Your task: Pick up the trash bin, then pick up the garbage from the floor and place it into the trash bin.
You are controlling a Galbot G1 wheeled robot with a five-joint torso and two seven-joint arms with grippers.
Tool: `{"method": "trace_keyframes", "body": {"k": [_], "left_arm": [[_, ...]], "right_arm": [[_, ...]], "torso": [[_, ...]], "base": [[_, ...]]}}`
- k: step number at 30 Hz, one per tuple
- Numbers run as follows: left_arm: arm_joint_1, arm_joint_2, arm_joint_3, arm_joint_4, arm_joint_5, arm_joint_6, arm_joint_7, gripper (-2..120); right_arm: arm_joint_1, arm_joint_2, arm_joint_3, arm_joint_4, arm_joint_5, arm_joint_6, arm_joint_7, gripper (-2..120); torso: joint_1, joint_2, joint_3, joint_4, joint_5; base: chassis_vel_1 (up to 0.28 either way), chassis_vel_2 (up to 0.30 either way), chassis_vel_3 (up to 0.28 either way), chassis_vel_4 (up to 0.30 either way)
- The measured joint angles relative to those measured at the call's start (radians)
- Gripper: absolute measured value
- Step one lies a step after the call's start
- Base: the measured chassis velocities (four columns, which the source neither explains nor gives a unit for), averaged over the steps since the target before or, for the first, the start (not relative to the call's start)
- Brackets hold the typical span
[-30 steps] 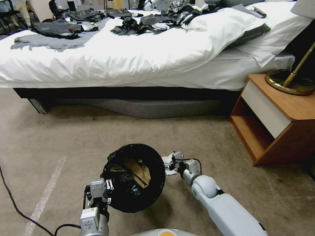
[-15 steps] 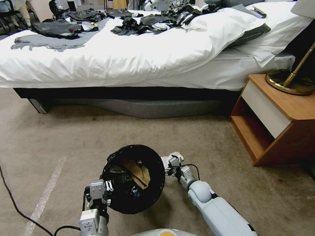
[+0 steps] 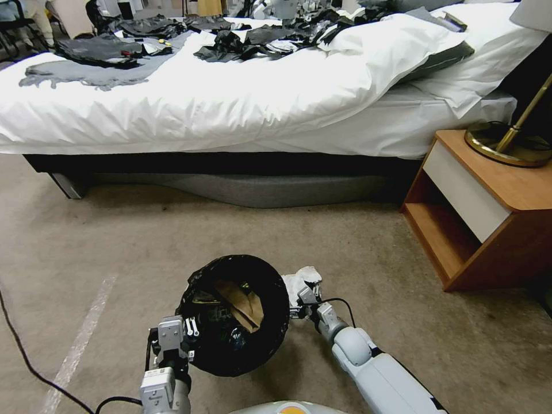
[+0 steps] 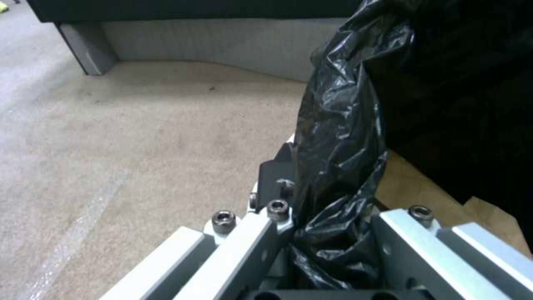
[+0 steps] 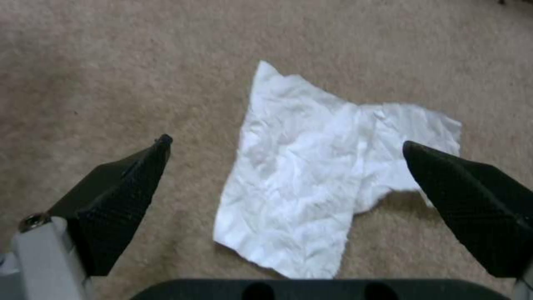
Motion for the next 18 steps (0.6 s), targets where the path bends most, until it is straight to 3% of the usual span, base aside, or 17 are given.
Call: {"method": "trace_keyframes", "body": {"k": [18], "left_arm": [[0.019, -0.001, 0.005, -0.018, 0.029, 0.001, -0.001, 1]], "right_arm": [[0.048, 0.034, 0.052, -0.125, -0.021, 0.065, -0.015, 100]], "torso": [[0.000, 0.000, 0.000, 0.0001, 0.0000]], "base": [[0.000, 0.000, 0.000, 0.000]]}}
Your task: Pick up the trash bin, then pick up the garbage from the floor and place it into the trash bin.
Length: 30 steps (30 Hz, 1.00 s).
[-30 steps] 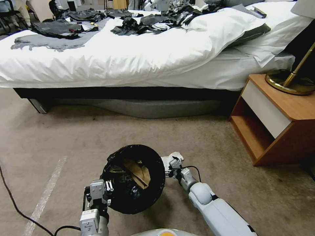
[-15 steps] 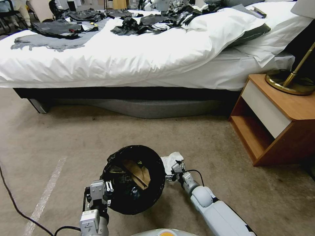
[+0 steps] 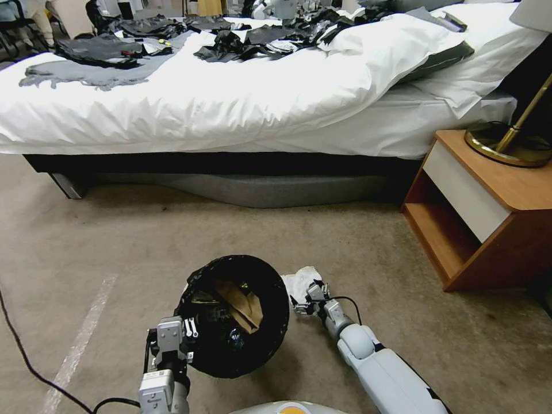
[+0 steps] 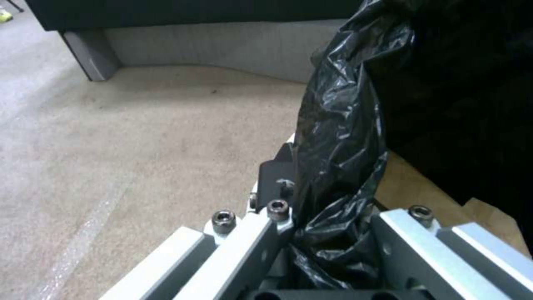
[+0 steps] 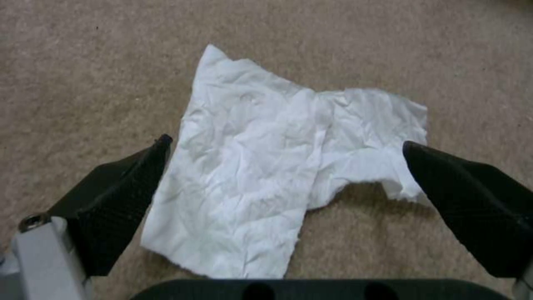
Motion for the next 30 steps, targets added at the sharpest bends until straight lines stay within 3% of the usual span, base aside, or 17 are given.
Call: {"method": "trace_keyframes", "body": {"k": [30], "left_arm": [[0.012, -0.007, -0.001, 0.001, 0.005, -0.009, -0.008, 1]], "right_arm": [[0.097, 0.071, 0.073, -0.215, -0.071, 0.052, -0.042, 99]], "torso": [[0.000, 0.000, 0.000, 0.0000, 0.0000]], "base": [[0.000, 0.000, 0.000, 0.000]]}}
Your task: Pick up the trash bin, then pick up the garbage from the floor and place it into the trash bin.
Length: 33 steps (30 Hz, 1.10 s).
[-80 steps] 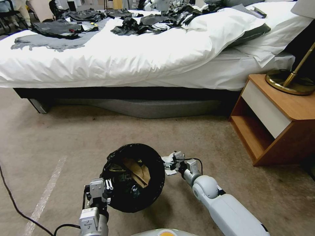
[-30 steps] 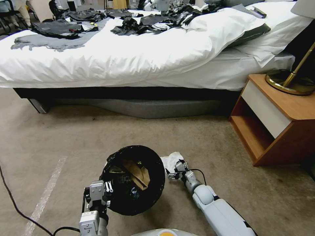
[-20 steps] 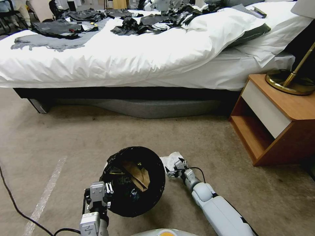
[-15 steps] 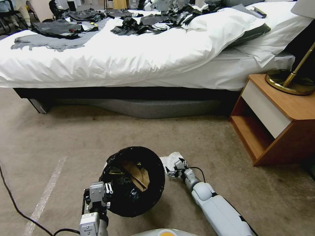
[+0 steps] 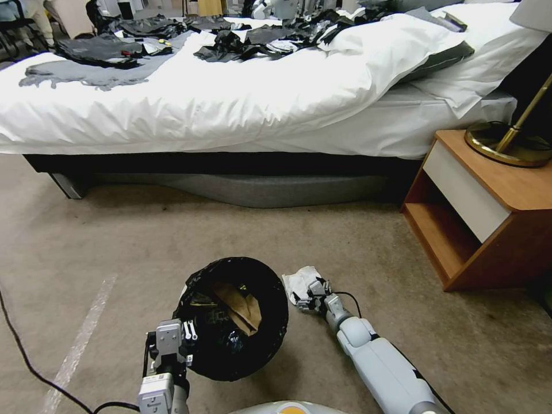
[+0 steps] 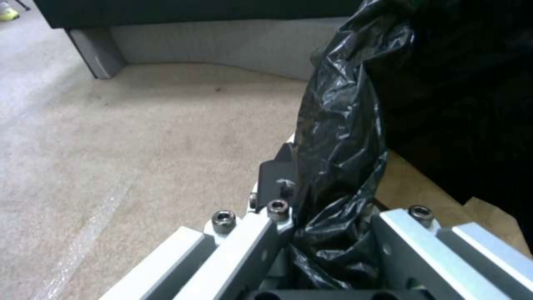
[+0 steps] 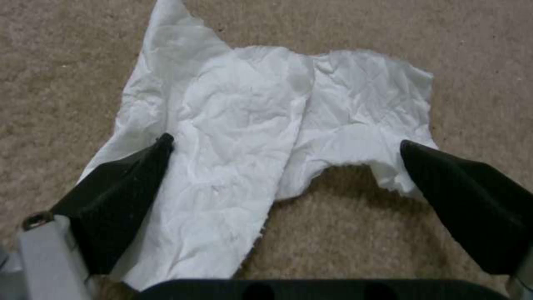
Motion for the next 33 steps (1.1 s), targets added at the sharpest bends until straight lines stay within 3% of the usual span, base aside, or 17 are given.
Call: {"method": "trace_keyframes", "body": {"k": [10, 25, 33], "left_arm": [[-0.001, 0.000, 0.001, 0.004, 0.002, -0.001, -0.001, 1], [-0.002, 0.002, 0.010, 0.007, 0.012, -0.004, -0.001, 1], [-0.003, 0.001, 0.014, 0.007, 0.017, -0.004, -0.001, 1]], "right_arm": [[0.004, 0.005, 0.003, -0.004, -0.014, 0.013, -0.001, 78], [-0.024, 0.003, -0.001, 0.022, -0.016, 0.013, 0.004, 18], [-0.027, -0.004, -0.001, 0.031, -0.016, 0.013, 0.005, 0]], "torso": [[0.000, 0.000, 0.000, 0.0001, 0.0000], [0.000, 0.000, 0.000, 0.0000, 0.0001], [0.000, 0.000, 0.000, -0.0001, 0.0000]], "base": [[0.000, 0.000, 0.000, 0.000], [0.000, 0.000, 0.000, 0.000], [0.000, 0.000, 0.000, 0.000]]}}
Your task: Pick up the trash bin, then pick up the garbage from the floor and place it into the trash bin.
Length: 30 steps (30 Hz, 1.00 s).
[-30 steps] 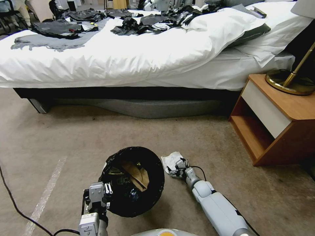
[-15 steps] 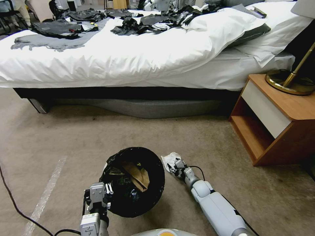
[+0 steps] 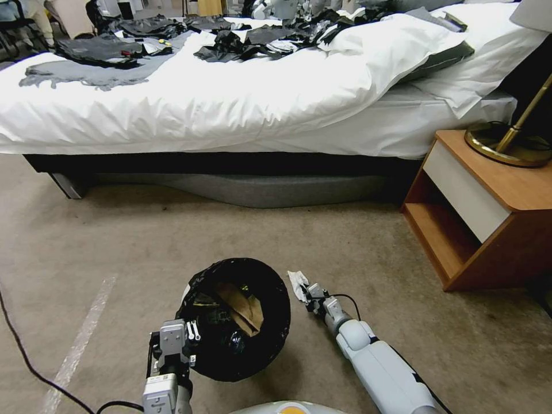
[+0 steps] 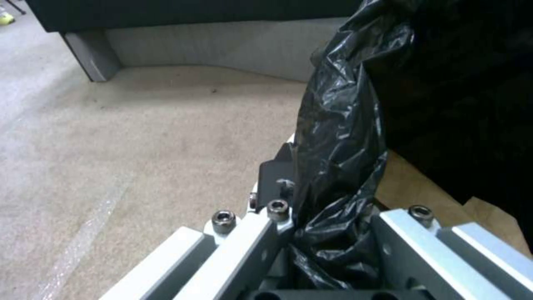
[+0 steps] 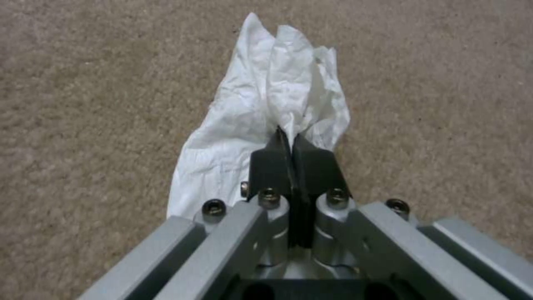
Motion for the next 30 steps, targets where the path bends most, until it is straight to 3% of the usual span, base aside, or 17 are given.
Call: {"method": "trace_keyframes", "body": {"k": [19, 27, 29, 30], "left_arm": [[-0.004, 0.000, 0.001, 0.000, 0.001, 0.000, 0.000, 1], [-0.010, 0.000, 0.000, 0.004, 0.000, 0.004, 0.000, 1], [-0.019, 0.000, 0.000, 0.011, 0.000, 0.011, 0.000, 1], [-0.020, 0.000, 0.001, 0.011, 0.000, 0.011, 0.000, 1]], "right_arm": [[-0.018, -0.010, 0.003, 0.061, 0.008, 0.009, 0.004, 0], [-0.067, -0.034, 0.018, 0.228, 0.040, 0.015, 0.004, 0], [-0.107, -0.054, 0.028, 0.403, 0.078, 0.009, 0.003, 0], [-0.109, -0.055, 0.028, 0.410, 0.079, 0.009, 0.003, 0]], "torso": [[0.000, 0.000, 0.000, 0.0002, 0.0000], [0.000, 0.000, 0.000, 0.0002, 0.0000], [0.000, 0.000, 0.000, 0.0001, -0.0001], [0.000, 0.000, 0.000, 0.0001, -0.0001]], "base": [[0.000, 0.000, 0.000, 0.000], [0.000, 0.000, 0.000, 0.000], [0.000, 0.000, 0.000, 0.000], [0.000, 0.000, 0.000, 0.000]]}}
